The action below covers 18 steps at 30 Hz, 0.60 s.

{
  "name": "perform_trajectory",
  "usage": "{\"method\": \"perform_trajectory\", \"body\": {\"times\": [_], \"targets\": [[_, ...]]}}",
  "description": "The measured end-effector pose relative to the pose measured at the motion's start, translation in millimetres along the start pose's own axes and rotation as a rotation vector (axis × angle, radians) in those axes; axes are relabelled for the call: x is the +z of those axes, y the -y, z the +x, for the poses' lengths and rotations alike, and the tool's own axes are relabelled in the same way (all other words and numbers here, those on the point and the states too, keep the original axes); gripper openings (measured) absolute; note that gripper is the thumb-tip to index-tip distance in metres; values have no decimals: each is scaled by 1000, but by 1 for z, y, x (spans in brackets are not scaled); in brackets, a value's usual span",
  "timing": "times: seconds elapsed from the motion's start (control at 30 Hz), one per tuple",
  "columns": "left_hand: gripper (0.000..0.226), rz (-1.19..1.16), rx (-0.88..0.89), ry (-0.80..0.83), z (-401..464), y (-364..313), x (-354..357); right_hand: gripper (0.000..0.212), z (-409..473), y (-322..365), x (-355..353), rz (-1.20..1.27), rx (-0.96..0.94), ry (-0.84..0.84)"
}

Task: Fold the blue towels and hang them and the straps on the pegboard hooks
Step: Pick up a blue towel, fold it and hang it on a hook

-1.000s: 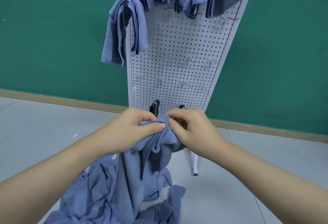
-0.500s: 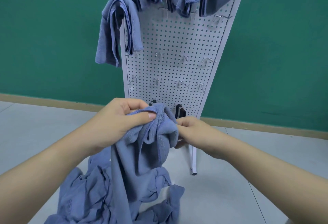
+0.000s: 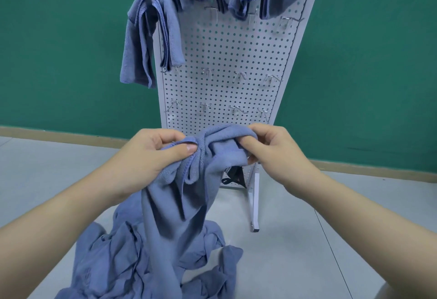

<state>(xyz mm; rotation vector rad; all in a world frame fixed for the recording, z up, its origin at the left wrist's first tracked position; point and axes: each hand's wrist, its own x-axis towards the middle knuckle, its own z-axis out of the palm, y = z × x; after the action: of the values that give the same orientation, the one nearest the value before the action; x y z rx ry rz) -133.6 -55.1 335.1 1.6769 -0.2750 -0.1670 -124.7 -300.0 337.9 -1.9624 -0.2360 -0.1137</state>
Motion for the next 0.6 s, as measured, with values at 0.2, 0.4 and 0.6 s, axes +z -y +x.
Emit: {"method": "perform_trajectory", "body": {"times": [0.2,0.4,0.6], "targets": [[15,88,26,66,0,3,3,20,-1,1,-1,67,33,-42],[20,108,48,-14,4,8,5,19,-1,1,-1,-40,76,-32],[29,183,149,-151,3,0,5,22,-2,1,-2,-103,80,-65]]}}
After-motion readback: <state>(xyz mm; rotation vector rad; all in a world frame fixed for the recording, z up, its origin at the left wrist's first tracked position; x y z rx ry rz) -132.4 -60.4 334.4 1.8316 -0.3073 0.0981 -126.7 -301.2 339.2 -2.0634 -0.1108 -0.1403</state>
